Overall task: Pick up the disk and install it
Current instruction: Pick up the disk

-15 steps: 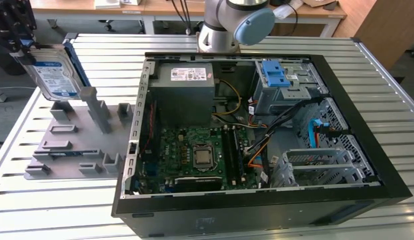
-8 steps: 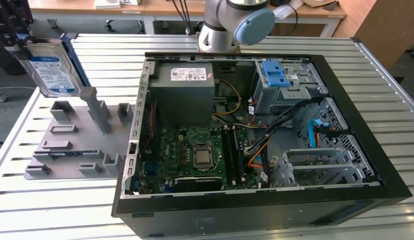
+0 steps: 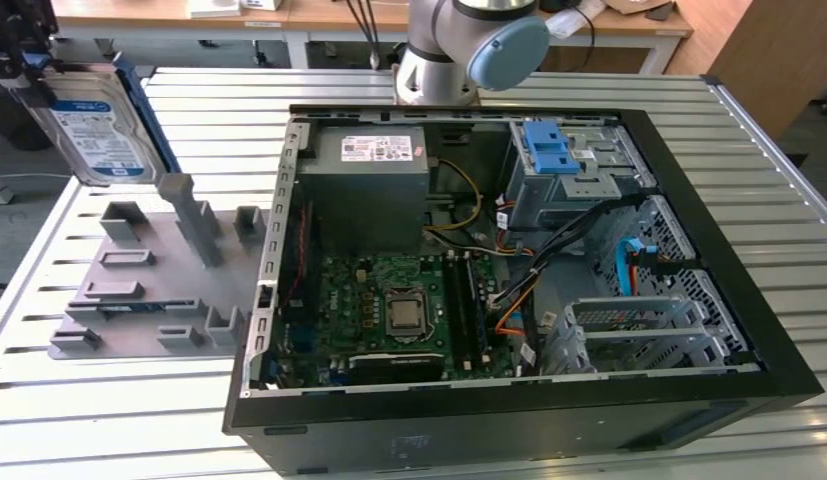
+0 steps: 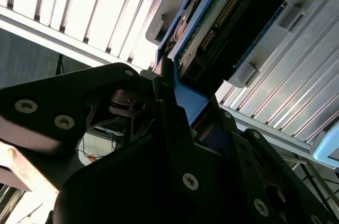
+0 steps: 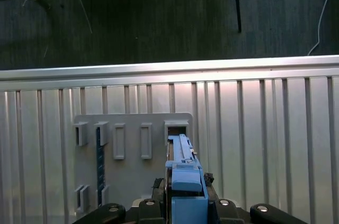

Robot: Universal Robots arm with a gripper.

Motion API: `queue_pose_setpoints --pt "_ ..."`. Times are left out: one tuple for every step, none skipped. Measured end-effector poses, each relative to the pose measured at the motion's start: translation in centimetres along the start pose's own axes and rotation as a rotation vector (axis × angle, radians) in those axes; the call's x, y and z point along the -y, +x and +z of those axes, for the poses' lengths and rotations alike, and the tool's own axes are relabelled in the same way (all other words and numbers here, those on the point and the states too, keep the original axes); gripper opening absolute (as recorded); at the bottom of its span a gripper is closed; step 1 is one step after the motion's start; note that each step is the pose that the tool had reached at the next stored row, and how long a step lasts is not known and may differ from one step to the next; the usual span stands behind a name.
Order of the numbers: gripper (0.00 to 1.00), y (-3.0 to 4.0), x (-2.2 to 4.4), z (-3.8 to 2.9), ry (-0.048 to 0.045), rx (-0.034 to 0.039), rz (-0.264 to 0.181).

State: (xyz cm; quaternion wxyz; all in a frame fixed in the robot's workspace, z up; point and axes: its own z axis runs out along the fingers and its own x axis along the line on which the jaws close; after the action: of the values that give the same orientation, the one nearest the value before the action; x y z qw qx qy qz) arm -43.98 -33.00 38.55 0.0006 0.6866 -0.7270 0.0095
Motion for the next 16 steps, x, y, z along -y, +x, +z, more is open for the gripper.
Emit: queue_pose_setpoints --pt "0.36 0.00 0.00 -0.15 0.0002 0.0001 0.000" --pt "0.36 0.00 0.00 -0.30 0.0001 0.0001 0.000" --pt "0.36 0.01 0.00 -0.39 0.0002 0.0001 0.000" --pt "0.36 0.01 0.01 -0.50 0.0002 0.0001 0.000" --pt "0.36 0.01 0.01 -0.61 0.0001 0.0001 0.000" --pt "0.36 0.01 0.01 -0.73 0.0001 0.0001 0.000" --pt "0.36 0.01 0.01 -0.86 0.0001 0.0000 0.000" --pt "0.36 0.01 0.01 -1.01 0.0000 0.0000 0.000" --pt "0.36 0.01 0.02 -1.14 0.0001 0.0001 0.000" --pt "0.36 0.02 0.02 -1.27 0.0002 0.0001 0.000" --pt "0.36 0.02 0.02 -1.40 0.0001 0.0001 0.000" --pt "0.36 0.02 0.02 -1.53 0.0002 0.0001 0.000" --pt "0.36 0.02 0.02 -1.65 0.0002 0.0001 0.000" --pt "0.36 0.02 0.02 -1.79 0.0001 0.0001 0.000" --pt "0.36 0.03 0.03 -1.93 0.0001 0.0000 0.000" --pt "0.36 0.03 0.03 -2.08 0.0001 0.0000 0.000"
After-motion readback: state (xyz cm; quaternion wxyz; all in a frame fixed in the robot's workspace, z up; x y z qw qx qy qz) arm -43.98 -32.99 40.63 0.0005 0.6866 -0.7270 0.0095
